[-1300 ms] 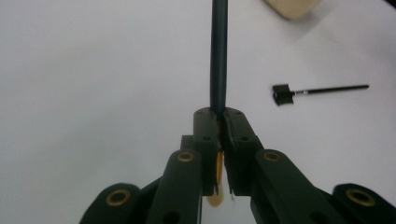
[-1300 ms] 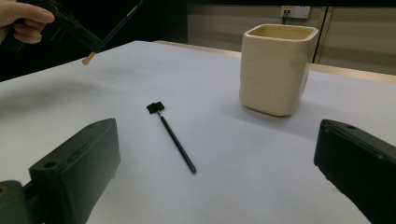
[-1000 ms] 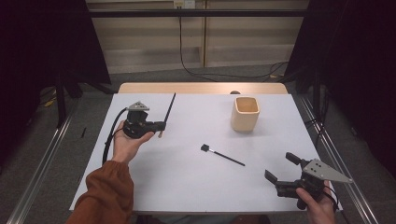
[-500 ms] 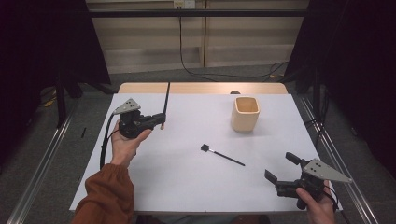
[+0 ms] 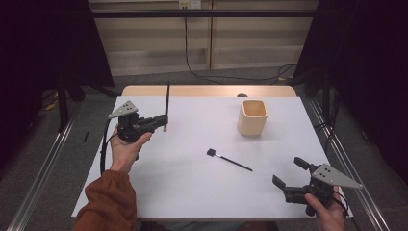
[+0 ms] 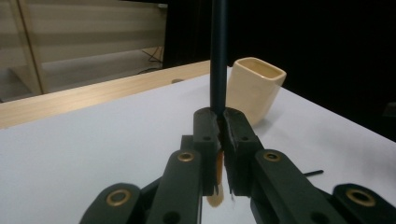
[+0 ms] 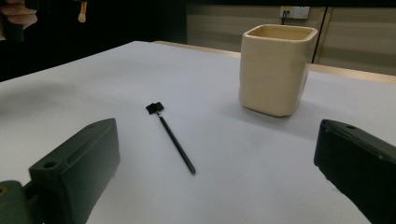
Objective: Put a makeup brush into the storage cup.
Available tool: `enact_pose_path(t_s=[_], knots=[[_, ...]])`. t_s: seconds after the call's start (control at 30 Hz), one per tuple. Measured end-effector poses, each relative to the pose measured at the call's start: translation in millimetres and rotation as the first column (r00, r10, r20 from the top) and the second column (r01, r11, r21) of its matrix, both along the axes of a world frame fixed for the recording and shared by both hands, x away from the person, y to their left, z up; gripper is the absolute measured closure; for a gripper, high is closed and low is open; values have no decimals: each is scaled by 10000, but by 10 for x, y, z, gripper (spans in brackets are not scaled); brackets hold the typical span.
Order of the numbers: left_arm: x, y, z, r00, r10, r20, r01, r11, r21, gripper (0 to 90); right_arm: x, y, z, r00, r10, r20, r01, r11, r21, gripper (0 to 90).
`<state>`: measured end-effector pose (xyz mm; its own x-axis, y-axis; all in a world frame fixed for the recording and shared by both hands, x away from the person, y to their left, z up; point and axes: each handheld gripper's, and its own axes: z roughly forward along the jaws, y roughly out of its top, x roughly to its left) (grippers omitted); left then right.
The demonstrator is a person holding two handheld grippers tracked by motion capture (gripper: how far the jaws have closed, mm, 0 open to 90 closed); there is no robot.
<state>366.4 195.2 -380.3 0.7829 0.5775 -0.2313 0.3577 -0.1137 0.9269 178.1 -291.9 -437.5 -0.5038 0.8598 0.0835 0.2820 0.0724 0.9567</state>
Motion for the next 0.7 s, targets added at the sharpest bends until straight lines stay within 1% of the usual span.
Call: enact_pose_path(t_s=[0.03, 0.07, 0.1, 0.2, 0.43, 0.53, 0.6, 0.67, 0.7], knots=[[-7, -17, -1, 10000, -99, -11, 99, 9999, -66, 849, -1, 1, 0, 10000, 5, 2, -5, 10000, -2, 0], [-14, -33, 2, 9998, -206, 15, 206, 9998, -24, 849, -2, 1, 1, 10000, -1, -2, 1, 10000, 4, 0], [-23, -61, 2, 9994, -341, 25, 342, 9994, -85, 849, -2, 1, 1, 10000, 4, -3, -4, 10000, 4, 0], [-38, -118, -6, 9982, -601, -8, 601, 9982, -84, 849, -2, -3, 1, 10000, 16, 8, -16, 10000, -25, 0], [-67, -201, -19, 9947, -1025, -103, 1023, 9946, -168, 849, -3, -7, 0, 10000, 35, 30, -35, 10000, -59, 0], [-83, -234, -10, 9930, -1179, -101, 1175, 9924, -357, 849, -1, 0, 0, 10000, 6, 0, -6, 10000, 10, 0], [-89, -258, -3, 9916, -1287, -153, 1282, 9912, -328, 849, -1, 3, 1, 10000, 5, 1, -5, 10000, 7, 0], [-97, -282, -2, 9903, -1379, -174, 1370, 9897, -420, 849, -3, 2, 2, 10000, 29, 17, -29, 10000, -32, 0], [-99, -293, 0, 9898, -1414, -176, 1406, 9893, -398, 849, -2, -2, 1, 10000, 31, 37, -31, 10000, -68, 0]])
